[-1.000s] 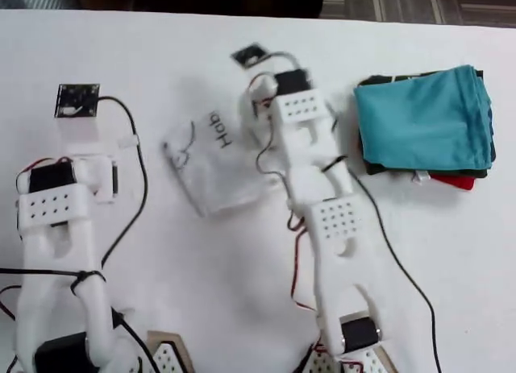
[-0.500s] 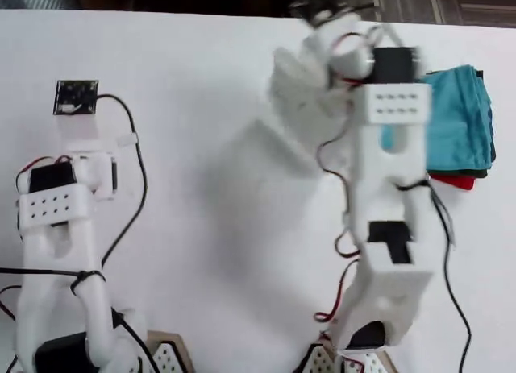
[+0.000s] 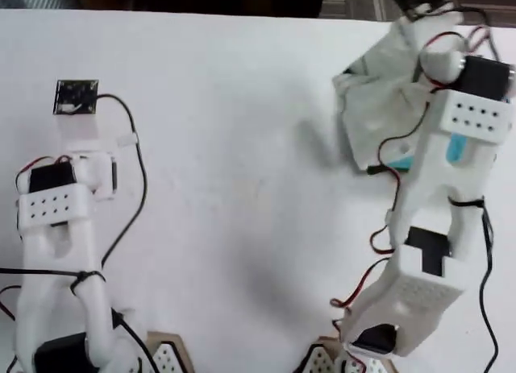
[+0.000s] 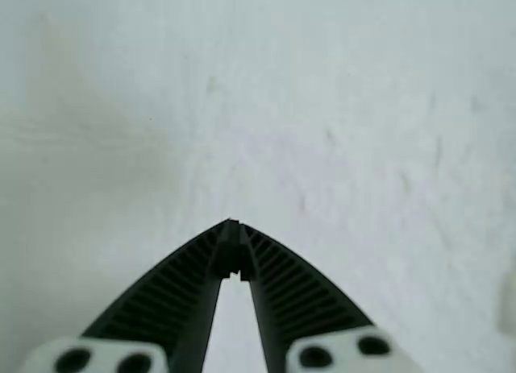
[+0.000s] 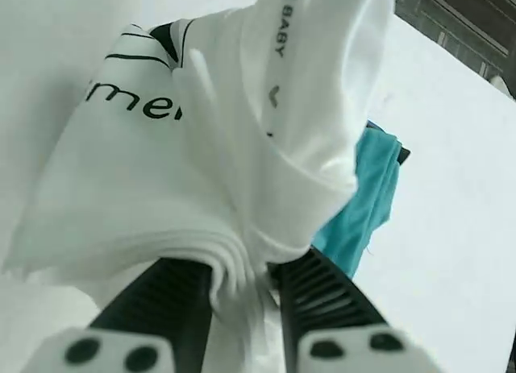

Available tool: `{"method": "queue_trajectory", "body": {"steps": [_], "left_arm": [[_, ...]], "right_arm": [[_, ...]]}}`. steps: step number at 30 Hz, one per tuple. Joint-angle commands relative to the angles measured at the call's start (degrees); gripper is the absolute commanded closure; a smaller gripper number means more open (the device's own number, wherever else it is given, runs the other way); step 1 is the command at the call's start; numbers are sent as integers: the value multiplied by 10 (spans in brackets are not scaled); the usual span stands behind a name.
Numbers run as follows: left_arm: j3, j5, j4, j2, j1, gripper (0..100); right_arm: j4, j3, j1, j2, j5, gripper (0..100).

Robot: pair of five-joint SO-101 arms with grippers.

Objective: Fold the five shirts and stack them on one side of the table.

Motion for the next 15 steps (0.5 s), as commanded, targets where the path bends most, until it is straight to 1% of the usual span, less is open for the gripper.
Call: {"method": "queue_trajectory", "body": {"steps": [1,7,9,12,15], "left_arm": [[-3,-4,-7,-17,-1,973],[-3,-4,-6,-17,-1,973],[-3,-4,-6,-17,-1,973],[-3,-4,-6,-17,-1,973],[-3,-4,-6,-17,-1,973]], "right_arm": [[-50,-9,46,41,4,978],[-115,-9,106,142,4,978],[-138,-10,120,167,15,978],[-167,-10,132,195,39,978],[-173,-18,140,216,40,978]]}}
